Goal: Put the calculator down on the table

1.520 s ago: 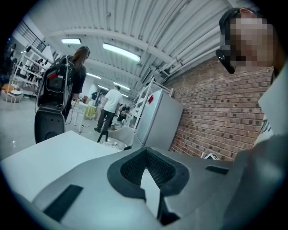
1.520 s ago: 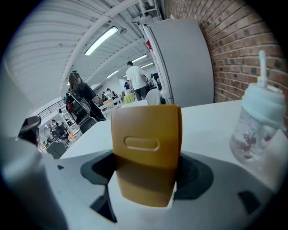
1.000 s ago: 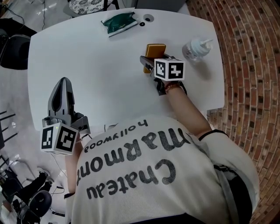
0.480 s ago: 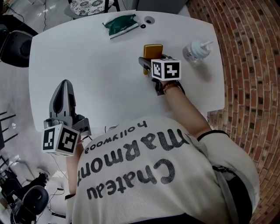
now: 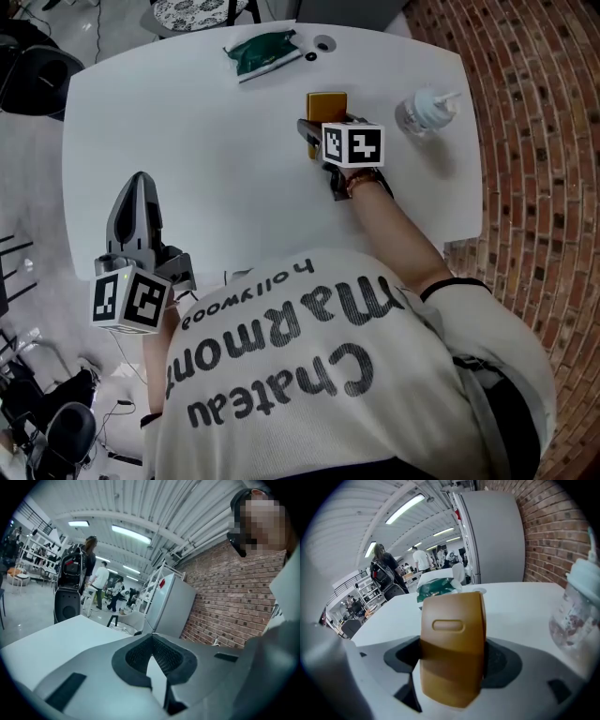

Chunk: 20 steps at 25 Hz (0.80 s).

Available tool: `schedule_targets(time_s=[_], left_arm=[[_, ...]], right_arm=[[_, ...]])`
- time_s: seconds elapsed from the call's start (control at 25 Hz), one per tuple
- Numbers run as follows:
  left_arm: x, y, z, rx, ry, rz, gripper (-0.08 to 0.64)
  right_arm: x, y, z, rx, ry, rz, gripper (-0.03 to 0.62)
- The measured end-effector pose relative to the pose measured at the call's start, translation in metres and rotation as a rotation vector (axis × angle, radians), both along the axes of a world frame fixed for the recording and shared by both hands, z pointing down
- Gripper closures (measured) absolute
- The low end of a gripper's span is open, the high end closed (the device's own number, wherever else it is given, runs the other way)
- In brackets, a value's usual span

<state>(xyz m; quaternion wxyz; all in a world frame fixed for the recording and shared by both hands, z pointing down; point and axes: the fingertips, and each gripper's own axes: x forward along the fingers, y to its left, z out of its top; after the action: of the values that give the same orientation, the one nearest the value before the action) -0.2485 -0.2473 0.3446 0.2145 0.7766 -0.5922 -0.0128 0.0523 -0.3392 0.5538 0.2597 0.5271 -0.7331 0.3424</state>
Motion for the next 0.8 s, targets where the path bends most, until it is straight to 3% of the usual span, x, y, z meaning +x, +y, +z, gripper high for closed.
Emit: schedule_targets(time_s=[0.32, 0.8], left_arm=[[0.0, -0.003, 0.002, -0.006, 0.0, -0.009, 0.56], [-0.006, 0.0, 0.005, -0.017, -0.007, -0.032, 0.56]], right_arm=[[-0.007, -0.012, 0.004, 0.0, 0.013, -0.011, 0.198], [-0.002, -0.009, 0.021, -0.014, 0.108, -0.049, 0.206]])
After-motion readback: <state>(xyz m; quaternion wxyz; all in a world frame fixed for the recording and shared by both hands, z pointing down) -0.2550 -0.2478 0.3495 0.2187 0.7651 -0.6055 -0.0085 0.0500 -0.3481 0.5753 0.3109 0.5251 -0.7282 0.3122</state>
